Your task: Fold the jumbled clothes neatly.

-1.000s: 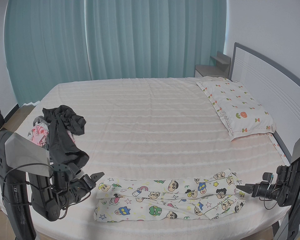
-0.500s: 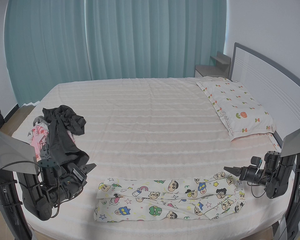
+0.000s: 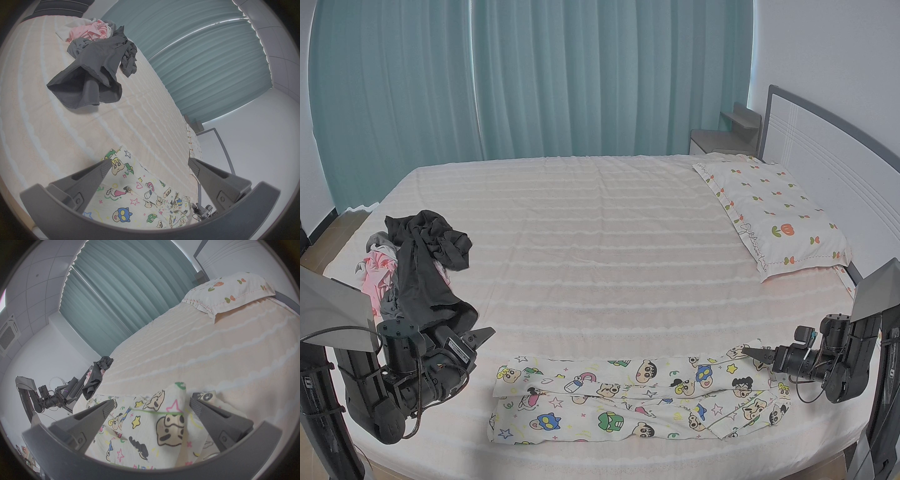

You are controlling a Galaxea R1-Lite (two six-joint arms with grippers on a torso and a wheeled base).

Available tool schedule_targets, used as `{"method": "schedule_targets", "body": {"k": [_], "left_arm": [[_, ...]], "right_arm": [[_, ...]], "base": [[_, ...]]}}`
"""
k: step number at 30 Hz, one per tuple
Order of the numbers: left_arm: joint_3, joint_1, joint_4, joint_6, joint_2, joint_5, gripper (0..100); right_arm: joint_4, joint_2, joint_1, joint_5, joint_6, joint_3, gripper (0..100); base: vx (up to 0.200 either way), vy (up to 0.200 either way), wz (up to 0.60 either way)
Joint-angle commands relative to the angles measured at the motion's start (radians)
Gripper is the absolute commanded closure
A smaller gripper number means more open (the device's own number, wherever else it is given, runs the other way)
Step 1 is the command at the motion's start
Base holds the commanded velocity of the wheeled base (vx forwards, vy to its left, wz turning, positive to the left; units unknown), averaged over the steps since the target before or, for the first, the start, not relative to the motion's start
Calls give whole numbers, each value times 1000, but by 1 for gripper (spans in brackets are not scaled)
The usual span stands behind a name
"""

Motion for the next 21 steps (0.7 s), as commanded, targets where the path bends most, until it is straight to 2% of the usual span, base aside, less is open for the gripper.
{"method": "schedule_targets", "body": {"k": [1, 10, 16, 21], "left_arm": [[4, -5, -10, 0, 3, 0, 0], [6, -6, -10, 0, 3, 0, 0], [6, -6, -10, 0, 2, 2, 0], [7, -6, -10, 0, 0, 2, 0]], "right_arm": [[-18, -18, 24, 1, -5, 18, 0], [-18, -57, 71, -5, -6, 35, 0], [-18, -25, 73, -7, -5, 38, 0], [-18, 45, 64, -53, -6, 23, 0]], "base": [[0, 0, 0], [0, 0, 0], [0, 0, 0], [0, 0, 0]]}}
